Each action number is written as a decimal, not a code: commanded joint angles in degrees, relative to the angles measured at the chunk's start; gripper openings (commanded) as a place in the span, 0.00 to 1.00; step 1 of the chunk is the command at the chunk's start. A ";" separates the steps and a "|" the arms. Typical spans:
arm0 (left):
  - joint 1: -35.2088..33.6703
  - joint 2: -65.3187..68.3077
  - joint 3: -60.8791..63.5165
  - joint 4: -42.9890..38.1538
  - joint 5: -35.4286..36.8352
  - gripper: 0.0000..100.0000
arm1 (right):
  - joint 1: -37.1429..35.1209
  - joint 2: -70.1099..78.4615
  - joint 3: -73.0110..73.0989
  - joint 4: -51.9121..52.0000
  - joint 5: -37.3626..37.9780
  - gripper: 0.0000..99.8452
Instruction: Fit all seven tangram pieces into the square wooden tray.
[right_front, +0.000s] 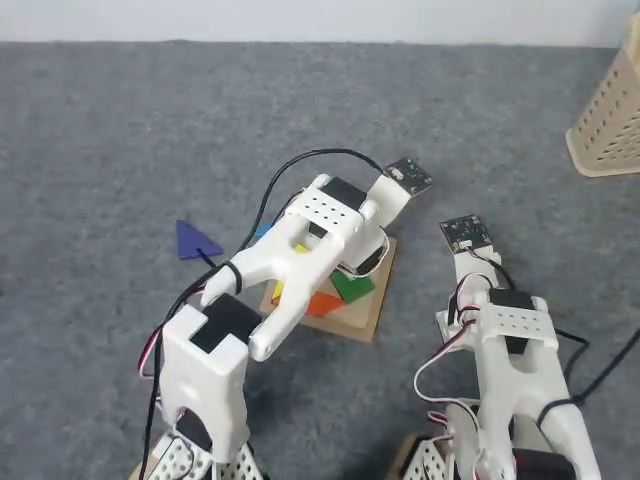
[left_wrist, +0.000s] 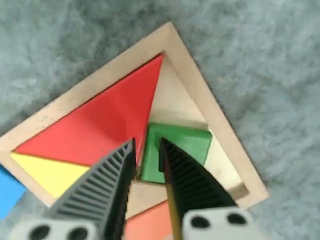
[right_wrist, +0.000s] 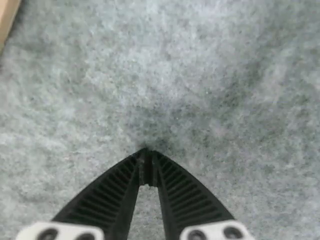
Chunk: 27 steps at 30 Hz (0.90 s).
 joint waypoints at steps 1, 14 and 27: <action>-2.90 -7.91 -1.01 2.55 -0.97 0.08 | 0.92 -1.98 -0.26 -0.84 0.53 0.01; -40.53 -20.75 -1.01 9.76 -12.48 0.08 | 0.75 -1.98 -0.26 -0.84 0.53 0.01; -50.90 -5.98 -2.95 5.71 -0.26 0.20 | 0.57 -1.89 -0.26 -0.84 0.53 0.01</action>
